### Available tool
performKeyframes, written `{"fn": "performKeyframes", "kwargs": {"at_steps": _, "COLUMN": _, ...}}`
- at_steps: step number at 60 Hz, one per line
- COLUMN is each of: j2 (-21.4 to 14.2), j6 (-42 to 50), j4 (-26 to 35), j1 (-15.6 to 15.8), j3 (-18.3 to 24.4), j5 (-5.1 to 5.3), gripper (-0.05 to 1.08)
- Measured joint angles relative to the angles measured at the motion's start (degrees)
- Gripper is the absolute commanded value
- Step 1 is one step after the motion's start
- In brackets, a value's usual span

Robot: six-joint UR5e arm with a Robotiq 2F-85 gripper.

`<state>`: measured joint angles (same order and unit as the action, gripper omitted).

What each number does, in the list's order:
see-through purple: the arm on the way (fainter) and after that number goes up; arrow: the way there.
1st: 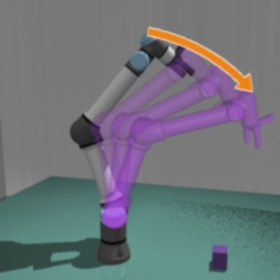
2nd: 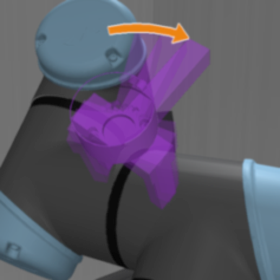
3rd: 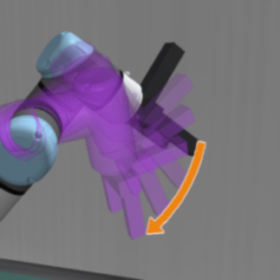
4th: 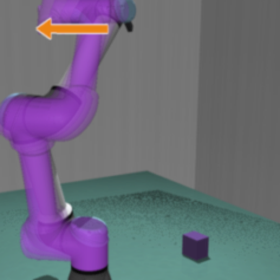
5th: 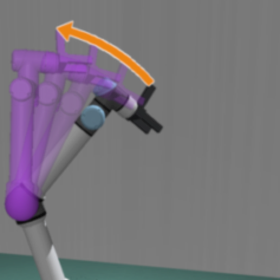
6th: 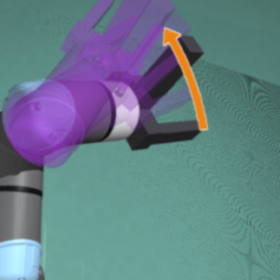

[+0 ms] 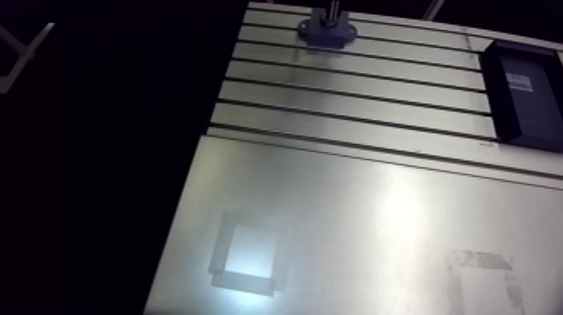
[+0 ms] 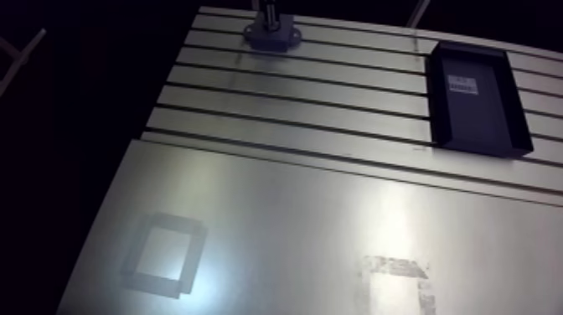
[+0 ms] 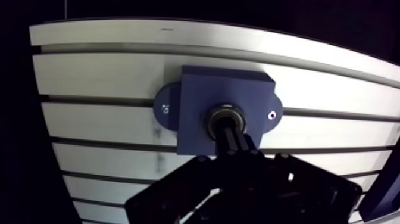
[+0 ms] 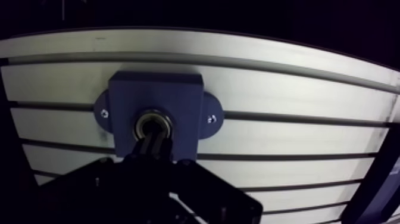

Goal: Pick up the bearing and press it into the housing until flush.

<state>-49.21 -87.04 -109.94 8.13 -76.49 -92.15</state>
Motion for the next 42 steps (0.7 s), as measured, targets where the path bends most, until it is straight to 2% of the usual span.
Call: {"fn": "performKeyframes", "kwargs": {"at_steps": 42, "j2": -0.5, "j6": 0.0, "j4": -0.1, "j1": 0.1, "j3": -0.2, "j5": -0.04, "gripper": 0.98}}
